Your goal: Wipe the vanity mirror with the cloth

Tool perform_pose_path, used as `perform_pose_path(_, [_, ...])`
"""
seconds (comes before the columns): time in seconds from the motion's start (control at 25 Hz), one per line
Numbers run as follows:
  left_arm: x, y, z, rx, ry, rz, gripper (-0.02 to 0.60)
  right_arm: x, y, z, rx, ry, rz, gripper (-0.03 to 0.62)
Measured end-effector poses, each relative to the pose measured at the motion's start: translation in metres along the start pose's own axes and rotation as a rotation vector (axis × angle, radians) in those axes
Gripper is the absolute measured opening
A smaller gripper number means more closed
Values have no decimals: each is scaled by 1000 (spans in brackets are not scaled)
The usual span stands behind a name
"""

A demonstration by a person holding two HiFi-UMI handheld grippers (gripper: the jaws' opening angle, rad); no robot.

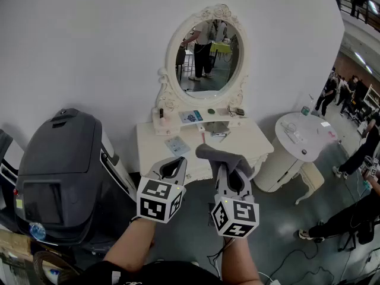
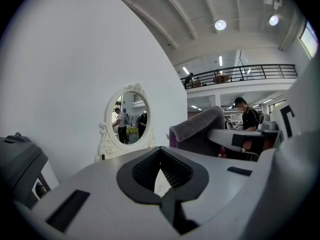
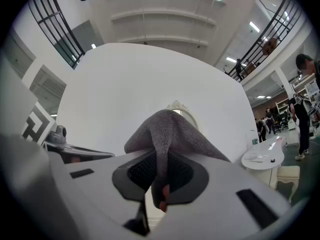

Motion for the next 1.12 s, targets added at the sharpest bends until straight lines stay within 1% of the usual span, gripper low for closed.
perform_pose_path(0.24, [1, -3, -1, -6, -1, 0, 6, 3, -4, 3, 3, -7, -18, 35])
perform_pose_path(0.48, [13, -4, -12, -7, -14, 0, 6, 18, -4, 8, 14, -15, -24, 35])
perform_pose_path(0.84, [56, 7, -43, 1, -31, -21, 6, 67, 5, 19, 24, -31, -5, 35])
perform_pose_path(1.12, [90, 5, -64, -3, -17, -22, 6, 106, 3, 28, 10, -17, -6, 35])
Point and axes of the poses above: the fingertips, and each gripper's own axes: z backward along the fingers, x to its right, y out of its top, the point moved 7 cm from there along z, backward along the fingers, and after that the axes turned 1 degree about -z, right-handed, at the moved point
